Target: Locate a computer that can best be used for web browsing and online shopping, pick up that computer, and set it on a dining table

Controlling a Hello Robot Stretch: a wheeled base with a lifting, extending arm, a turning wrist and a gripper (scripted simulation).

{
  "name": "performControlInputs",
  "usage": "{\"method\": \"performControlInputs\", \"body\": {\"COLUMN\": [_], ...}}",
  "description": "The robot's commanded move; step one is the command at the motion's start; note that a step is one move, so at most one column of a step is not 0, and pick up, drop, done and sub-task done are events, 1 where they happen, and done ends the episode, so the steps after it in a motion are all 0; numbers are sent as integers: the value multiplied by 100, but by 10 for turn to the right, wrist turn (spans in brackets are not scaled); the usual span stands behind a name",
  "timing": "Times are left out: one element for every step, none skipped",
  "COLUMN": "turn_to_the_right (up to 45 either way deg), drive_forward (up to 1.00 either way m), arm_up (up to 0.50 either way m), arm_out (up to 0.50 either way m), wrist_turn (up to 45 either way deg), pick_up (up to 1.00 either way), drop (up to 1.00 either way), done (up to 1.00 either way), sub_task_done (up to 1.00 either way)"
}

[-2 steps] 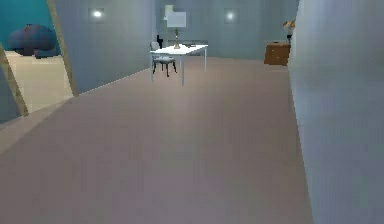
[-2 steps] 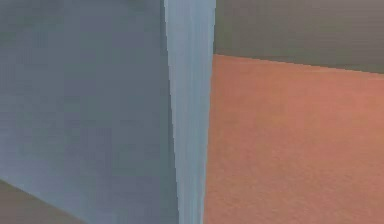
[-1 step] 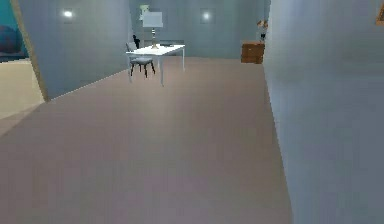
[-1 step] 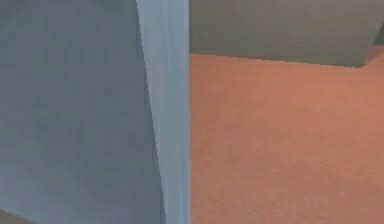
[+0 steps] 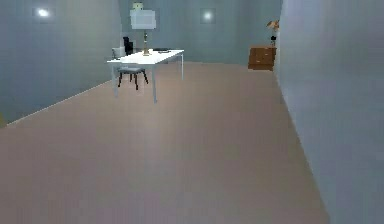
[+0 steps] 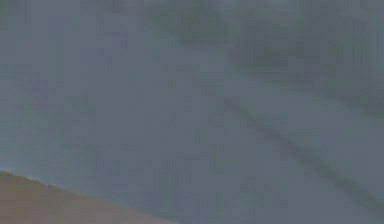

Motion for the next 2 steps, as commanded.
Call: {"method": "performControlInputs", "body": {"turn_to_the_right": [30,0], "drive_forward": [0,100], "arm_up": [0,0], "arm_out": [0,0], "wrist_turn": [0,0], "pick_up": [0,0], "drop": [0,0], "done": [0,0], "sub_task_done": [0,0]}}
